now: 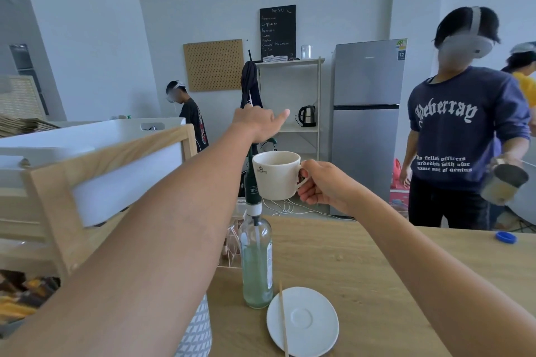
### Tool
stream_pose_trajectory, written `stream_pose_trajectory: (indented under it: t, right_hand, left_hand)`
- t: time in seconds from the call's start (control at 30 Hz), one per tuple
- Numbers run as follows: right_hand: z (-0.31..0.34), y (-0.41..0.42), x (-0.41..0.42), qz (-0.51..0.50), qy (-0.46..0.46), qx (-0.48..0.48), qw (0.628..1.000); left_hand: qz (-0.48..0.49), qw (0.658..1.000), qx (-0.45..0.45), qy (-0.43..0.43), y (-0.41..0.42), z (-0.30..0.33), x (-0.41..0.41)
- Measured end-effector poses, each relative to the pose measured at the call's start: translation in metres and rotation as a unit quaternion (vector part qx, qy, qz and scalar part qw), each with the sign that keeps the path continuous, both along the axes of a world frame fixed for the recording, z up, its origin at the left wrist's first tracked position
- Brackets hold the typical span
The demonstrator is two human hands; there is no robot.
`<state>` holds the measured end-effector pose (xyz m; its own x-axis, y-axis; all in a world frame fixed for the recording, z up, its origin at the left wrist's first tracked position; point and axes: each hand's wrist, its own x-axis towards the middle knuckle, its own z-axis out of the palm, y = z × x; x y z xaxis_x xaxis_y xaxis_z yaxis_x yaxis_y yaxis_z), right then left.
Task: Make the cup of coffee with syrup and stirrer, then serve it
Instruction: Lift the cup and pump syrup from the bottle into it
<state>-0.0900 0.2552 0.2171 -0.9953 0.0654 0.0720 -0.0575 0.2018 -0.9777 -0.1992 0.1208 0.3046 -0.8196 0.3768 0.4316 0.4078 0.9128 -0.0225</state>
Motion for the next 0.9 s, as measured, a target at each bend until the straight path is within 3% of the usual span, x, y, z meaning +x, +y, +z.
stream_pose_trajectory:
  t: [0.07, 0.13, 0.37, 0.53, 0.7, 0.9]
  right_hand:
    - [0.001, -0.001, 0.003, -0.002, 0.0, 0.0, 1.0]
    - [0.001, -0.001, 0.007, -0.001, 0.0, -0.006, 1.0]
    - [0.0, -0.001, 0.022, -0.025, -0.004, -0.009, 1.0]
    - [-0.004, -0.003, 0.038, -0.036, -0.012, -0.006, 0.999]
    - [-0.009, -0.008, 0.053, -0.036, -0.022, -0.01, 0.999]
    - [-0.02, -0.014, 0.065, -0.024, -0.033, -0.016, 0.999]
  left_hand:
    - [-0.006, 0.998, 0.032, 0.055, -0.003, 0.001, 0.004]
    - [0.011, 0.994, 0.102, 0.047, -0.009, 0.002, 0.007]
    - [0.079, 0.929, 0.318, -0.174, -0.037, 0.0, 0.029]
    - [0.074, 0.825, 0.458, -0.322, -0.059, -0.025, 0.059]
    - [0.051, 0.723, 0.517, -0.456, -0.068, -0.049, 0.084]
    - [0.014, 0.651, 0.561, -0.511, -0.064, -0.071, 0.105]
